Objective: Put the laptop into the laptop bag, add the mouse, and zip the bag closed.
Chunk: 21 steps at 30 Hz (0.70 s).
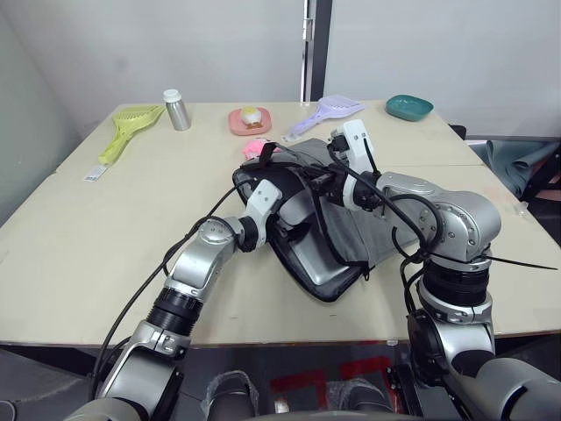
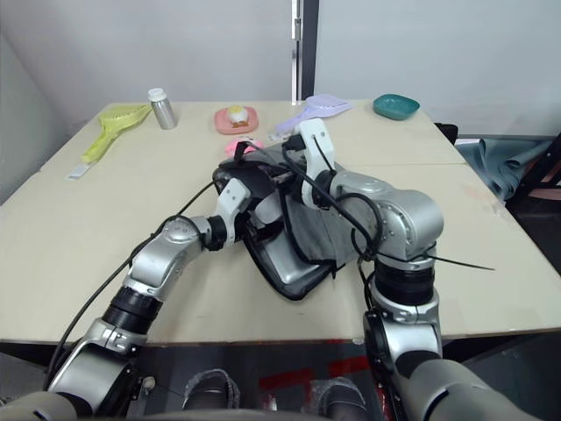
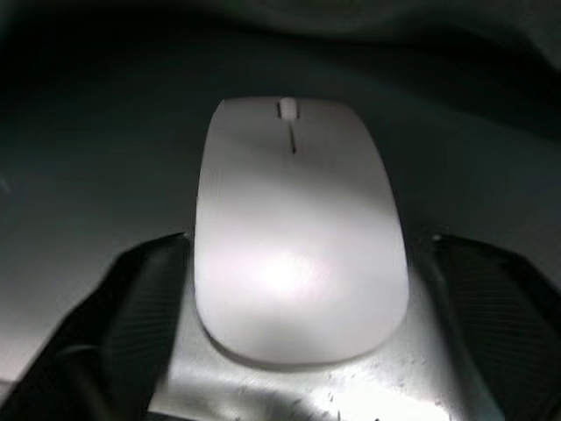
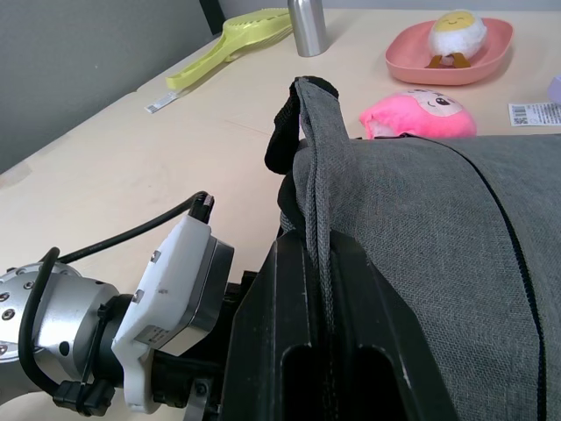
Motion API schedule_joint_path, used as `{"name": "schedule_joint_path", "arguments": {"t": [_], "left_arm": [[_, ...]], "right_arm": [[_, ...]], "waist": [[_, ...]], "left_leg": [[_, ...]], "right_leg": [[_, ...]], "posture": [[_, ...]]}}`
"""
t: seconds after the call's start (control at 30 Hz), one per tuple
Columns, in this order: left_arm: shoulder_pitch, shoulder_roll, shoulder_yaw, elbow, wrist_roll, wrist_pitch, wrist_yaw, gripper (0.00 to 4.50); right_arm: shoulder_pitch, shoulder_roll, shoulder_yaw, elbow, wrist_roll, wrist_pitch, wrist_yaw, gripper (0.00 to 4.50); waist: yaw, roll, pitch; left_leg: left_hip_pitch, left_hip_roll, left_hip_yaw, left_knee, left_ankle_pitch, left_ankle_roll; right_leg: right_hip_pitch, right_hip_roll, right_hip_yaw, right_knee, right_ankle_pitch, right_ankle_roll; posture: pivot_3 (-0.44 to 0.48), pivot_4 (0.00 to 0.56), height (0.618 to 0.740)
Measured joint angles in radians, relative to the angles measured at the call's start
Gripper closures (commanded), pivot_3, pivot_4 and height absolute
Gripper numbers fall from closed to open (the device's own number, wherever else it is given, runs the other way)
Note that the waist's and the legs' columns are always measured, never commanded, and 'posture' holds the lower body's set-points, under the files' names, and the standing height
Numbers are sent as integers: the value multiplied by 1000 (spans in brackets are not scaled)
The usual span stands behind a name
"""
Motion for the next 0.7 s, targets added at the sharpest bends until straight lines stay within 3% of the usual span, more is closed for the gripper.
{"name": "schedule_joint_path", "arguments": {"t": [0.2,0.33,0.47,0.7], "left_arm": [[13,32,72,-58,-68,1,-37,25],[12,100,130,-107,-119,32,-72,25],[45,334,244,-259,-320,228,-254,25],[237,609,346,-311,-578,429,-563,25]], "right_arm": [[1,0,0,0,0,0,0,4500],[3,-4,1,-1,3,0,3,4500],[10,-39,1,-4,29,0,23,4500],[24,-70,13,-5,41,-2,38,4500]], "waist": [[0,0,0],[-1,0,0],[-3,1,0],[5,1,0]], "left_leg": [[0,0,0,0,0,0],[0,0,0,0,0,0],[0,1,0,-1,0,-1],[1,1,-1,-1,0,-1]], "right_leg": [[0,0,0,0,0,0],[0,0,0,0,0,0],[-1,1,-1,0,-2,-2],[-1,1,-3,1,-2,-2]], "posture": [[0,150,740],[0,150,740],[0,150,740],[0,150,740]]}}
